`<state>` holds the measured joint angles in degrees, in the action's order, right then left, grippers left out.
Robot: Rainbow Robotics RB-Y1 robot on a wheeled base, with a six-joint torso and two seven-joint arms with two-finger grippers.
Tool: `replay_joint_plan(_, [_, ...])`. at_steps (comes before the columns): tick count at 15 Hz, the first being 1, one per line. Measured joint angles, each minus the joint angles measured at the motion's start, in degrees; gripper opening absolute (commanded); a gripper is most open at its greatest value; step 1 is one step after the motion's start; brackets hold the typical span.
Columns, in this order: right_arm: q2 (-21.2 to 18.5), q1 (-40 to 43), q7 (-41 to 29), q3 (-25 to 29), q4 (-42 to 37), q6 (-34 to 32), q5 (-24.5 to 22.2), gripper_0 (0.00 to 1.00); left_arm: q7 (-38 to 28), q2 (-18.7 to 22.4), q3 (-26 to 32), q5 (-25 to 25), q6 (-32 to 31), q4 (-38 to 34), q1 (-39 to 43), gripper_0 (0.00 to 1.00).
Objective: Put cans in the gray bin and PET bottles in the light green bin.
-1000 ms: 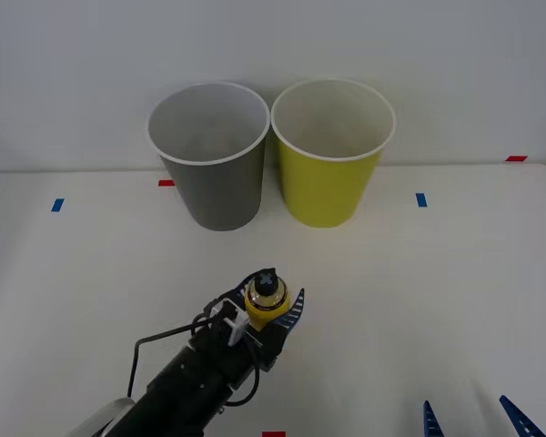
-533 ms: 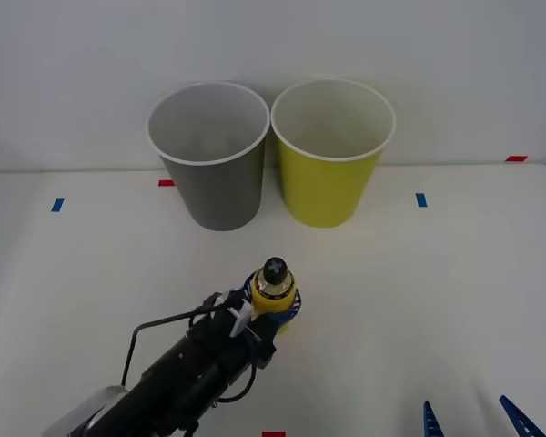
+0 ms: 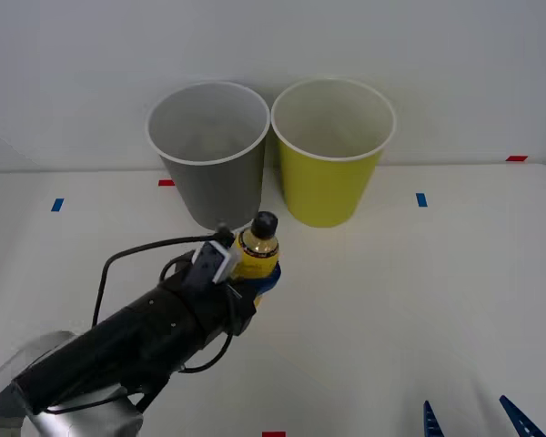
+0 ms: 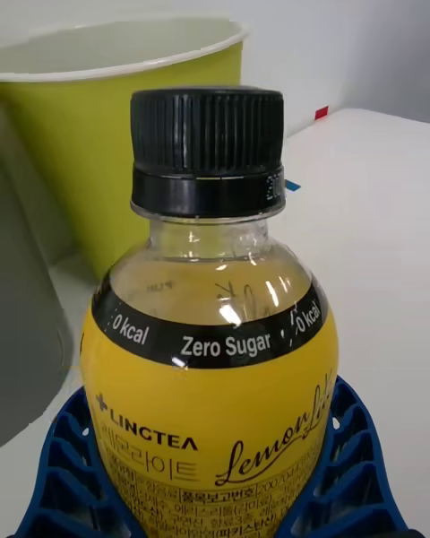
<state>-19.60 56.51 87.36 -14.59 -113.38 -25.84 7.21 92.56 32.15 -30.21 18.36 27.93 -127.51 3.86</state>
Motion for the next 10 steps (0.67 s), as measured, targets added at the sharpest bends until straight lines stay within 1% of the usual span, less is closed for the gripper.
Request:
replay_joint_plan(2, [0.0, 0.0, 0.0, 0.0, 0.0, 0.0, 0.0, 1.00, -0.8, -1.1, 4.2, 1.9, 13.0, -7.8, 0.0, 0.00])
replay_joint_plan(4, [0.0, 0.0, 0.0, 0.0, 0.0, 0.0, 0.0, 1.00, -1.6, -3.6, 10.2, 6.1, 23.2, -14.9, 0.0, 0.00])
replay_joint_plan(5, [0.0, 0.0, 0.0, 0.0, 0.0, 0.0, 0.0, 1.00, -2.0, -5.2, 13.5, 8.9, 25.5, -17.5, 0.0, 0.00])
replay_joint_plan(7, [0.0, 0.0, 0.0, 0.0, 0.0, 0.0, 0.0, 1.00, -2.6, -7.3, 18.0, 13.3, 27.0, -20.9, -0.5, 0.00])
replay_joint_plan(9, [0.0, 0.0, 0.0, 0.0, 0.0, 0.0, 0.0, 1.00, -2.7, -7.1, 20.8, 17.1, 27.5, -22.3, -2.3, 0.00])
replay_joint_plan(10, [0.0, 0.0, 0.0, 0.0, 0.0, 0.0, 0.0, 1.00, -2.8, -6.7, 21.5, 18.2, 27.7, -22.4, -3.5, 0.00])
